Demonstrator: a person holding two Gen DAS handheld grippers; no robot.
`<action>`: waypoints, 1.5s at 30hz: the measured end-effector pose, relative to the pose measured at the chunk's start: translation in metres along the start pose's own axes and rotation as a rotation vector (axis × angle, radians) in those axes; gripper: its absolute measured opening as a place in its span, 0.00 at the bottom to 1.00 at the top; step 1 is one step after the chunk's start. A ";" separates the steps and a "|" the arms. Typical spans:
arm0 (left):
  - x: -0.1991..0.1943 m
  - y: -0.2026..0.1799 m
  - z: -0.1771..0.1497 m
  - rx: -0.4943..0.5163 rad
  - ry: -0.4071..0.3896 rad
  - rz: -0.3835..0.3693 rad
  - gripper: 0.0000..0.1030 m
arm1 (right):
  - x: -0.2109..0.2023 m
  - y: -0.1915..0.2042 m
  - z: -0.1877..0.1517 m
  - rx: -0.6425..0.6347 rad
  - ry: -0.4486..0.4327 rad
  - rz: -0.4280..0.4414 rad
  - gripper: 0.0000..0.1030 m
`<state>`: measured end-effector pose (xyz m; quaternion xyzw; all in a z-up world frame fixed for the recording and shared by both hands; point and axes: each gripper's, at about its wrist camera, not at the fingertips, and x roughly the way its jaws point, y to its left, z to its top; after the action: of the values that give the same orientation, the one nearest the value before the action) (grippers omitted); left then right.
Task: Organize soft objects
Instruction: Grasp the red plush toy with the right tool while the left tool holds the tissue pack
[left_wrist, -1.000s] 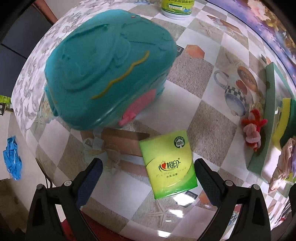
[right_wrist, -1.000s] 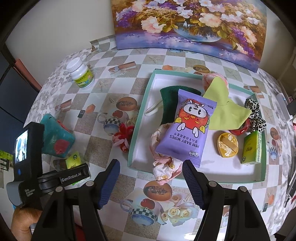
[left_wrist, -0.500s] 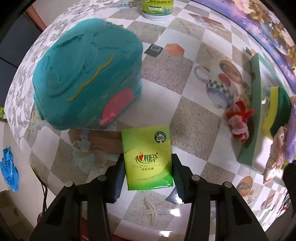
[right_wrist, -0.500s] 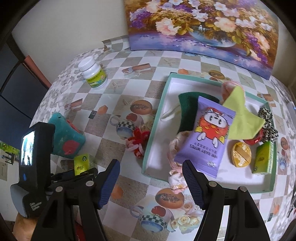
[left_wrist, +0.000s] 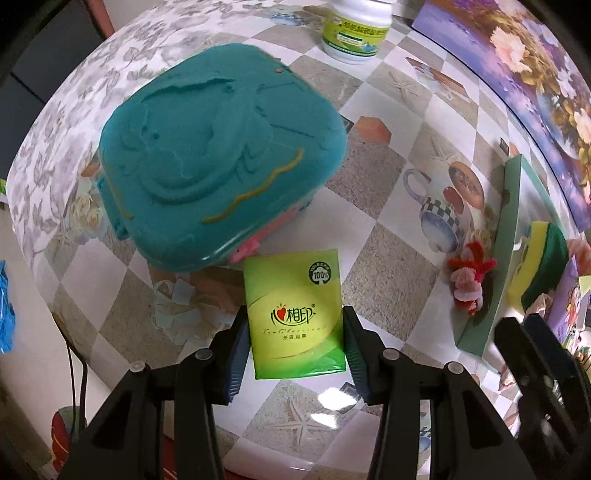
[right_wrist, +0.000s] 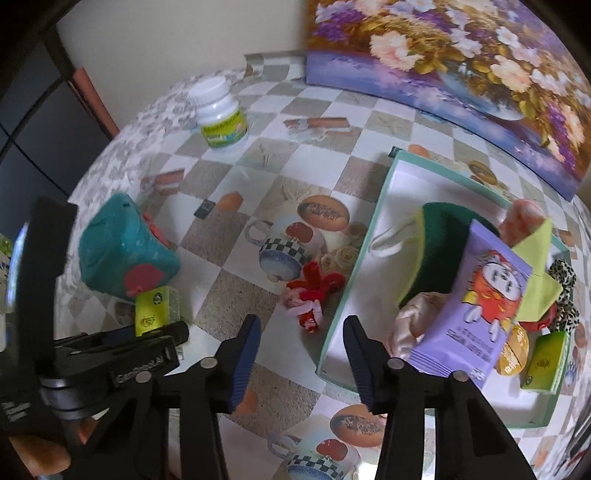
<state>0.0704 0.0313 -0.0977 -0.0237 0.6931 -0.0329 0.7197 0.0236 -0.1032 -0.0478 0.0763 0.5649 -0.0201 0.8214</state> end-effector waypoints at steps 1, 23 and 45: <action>-0.001 0.002 0.000 -0.004 0.002 -0.003 0.48 | 0.003 0.001 0.000 -0.003 0.006 -0.001 0.45; 0.011 0.041 0.009 -0.066 0.038 -0.058 0.48 | 0.050 0.025 0.008 -0.130 0.092 -0.143 0.28; 0.002 0.013 0.004 -0.002 0.003 -0.074 0.48 | 0.001 0.008 0.008 -0.031 -0.042 -0.092 0.19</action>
<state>0.0746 0.0436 -0.1002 -0.0501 0.6930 -0.0588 0.7168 0.0319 -0.0963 -0.0453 0.0370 0.5508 -0.0509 0.8323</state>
